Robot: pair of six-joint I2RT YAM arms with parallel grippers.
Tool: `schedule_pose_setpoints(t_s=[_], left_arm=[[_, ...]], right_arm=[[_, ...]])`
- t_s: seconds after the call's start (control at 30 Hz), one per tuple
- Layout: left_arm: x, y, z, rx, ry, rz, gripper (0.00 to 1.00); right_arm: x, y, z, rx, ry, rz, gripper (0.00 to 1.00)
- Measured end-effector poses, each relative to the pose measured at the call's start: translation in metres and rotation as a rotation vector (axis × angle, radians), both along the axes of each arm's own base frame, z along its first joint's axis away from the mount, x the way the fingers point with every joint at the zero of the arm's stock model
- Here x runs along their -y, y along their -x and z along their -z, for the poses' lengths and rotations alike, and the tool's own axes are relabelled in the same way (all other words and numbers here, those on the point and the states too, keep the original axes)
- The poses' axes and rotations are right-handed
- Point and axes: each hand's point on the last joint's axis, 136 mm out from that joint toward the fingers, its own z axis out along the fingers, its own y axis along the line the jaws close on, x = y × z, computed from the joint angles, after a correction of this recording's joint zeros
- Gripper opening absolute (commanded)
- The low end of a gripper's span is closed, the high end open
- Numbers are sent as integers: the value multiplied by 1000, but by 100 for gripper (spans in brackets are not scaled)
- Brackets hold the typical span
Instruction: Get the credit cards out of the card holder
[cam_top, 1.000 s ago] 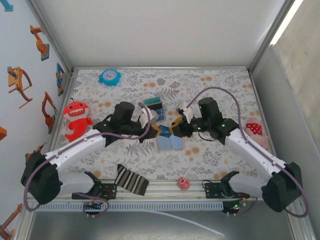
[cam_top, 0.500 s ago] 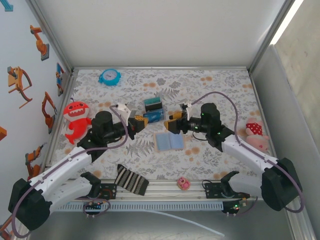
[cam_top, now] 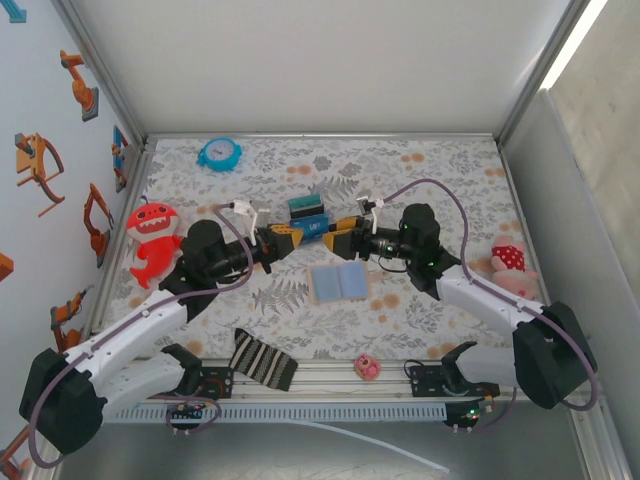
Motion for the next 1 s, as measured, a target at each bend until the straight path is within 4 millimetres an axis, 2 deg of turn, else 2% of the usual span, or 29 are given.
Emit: schedule_pose_setpoints(t_s=[0.4, 0.53, 0.6, 0.67, 0.73, 0.77, 0.8, 0.83, 1.0], left_arm=[[8, 2, 5, -32, 13, 53, 0], [7, 1, 4, -31, 17, 51, 4], [7, 0, 5, -33, 15, 45, 10], [6, -1, 6, -38, 11, 42, 14], [7, -2, 5, -41, 1, 42, 22], [7, -2, 5, -43, -8, 42, 35], [6, -2, 5, -41, -19, 43, 52], [6, -1, 5, -36, -28, 45, 59], [2, 4, -10, 12, -88, 47, 75]], right_arm=[[-4, 5, -8, -3, -37, -52, 27], [-3, 4, -9, -3, -38, -49, 10], [-3, 6, -9, 0, -38, -59, 0], [-2, 8, -11, 9, -37, -65, 0], [-1, 10, -12, 16, -26, -67, 0], [-1, 12, -13, 22, -17, -71, 0], [-1, 14, -14, 29, -8, -74, 0], [-1, 15, -15, 35, 3, -76, 0], [6, 21, -15, 63, 82, -58, 0]])
